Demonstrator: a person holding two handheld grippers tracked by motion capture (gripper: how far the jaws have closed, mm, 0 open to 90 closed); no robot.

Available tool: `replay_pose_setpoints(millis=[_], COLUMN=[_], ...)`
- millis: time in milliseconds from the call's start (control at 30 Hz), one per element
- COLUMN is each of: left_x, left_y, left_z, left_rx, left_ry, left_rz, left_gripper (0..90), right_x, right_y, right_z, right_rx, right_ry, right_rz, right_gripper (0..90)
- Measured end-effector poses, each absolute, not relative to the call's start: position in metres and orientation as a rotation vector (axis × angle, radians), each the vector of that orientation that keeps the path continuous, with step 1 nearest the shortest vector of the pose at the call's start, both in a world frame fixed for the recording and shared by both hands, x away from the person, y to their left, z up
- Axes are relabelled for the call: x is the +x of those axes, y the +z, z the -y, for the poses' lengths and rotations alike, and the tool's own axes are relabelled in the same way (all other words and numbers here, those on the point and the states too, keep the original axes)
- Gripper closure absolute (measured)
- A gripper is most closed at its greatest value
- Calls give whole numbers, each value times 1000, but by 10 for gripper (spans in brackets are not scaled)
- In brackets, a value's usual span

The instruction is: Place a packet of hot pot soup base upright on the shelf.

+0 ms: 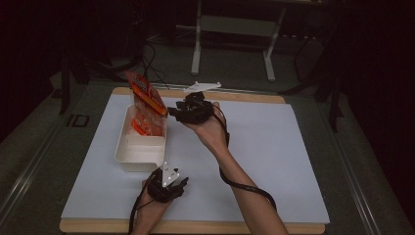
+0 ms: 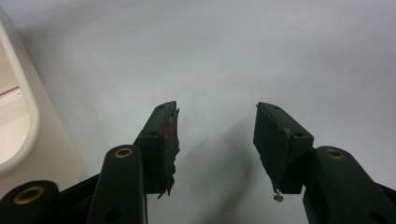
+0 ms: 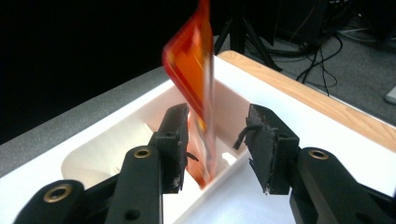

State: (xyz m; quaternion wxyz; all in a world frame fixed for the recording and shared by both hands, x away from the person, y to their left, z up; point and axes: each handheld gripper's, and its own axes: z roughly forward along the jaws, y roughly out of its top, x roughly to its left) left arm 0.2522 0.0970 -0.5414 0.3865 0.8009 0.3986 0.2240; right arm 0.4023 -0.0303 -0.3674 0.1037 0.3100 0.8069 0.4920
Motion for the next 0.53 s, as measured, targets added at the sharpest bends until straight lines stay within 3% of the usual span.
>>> replay_pose_setpoints(millis=[267, 533], left_x=[252, 253], left_y=[-541, -542], left_z=[-97, -97], left_rx=[2038, 2044], left_ry=[571, 562], left_rz=[-1016, -1024], left_gripper=[500, 497], right_x=[400, 391], right_y=[-395, -442], right_z=[54, 96], right_rx=[980, 1069], right_ry=[1357, 1248], right_rz=[-2409, -2485], right_gripper=[558, 447])
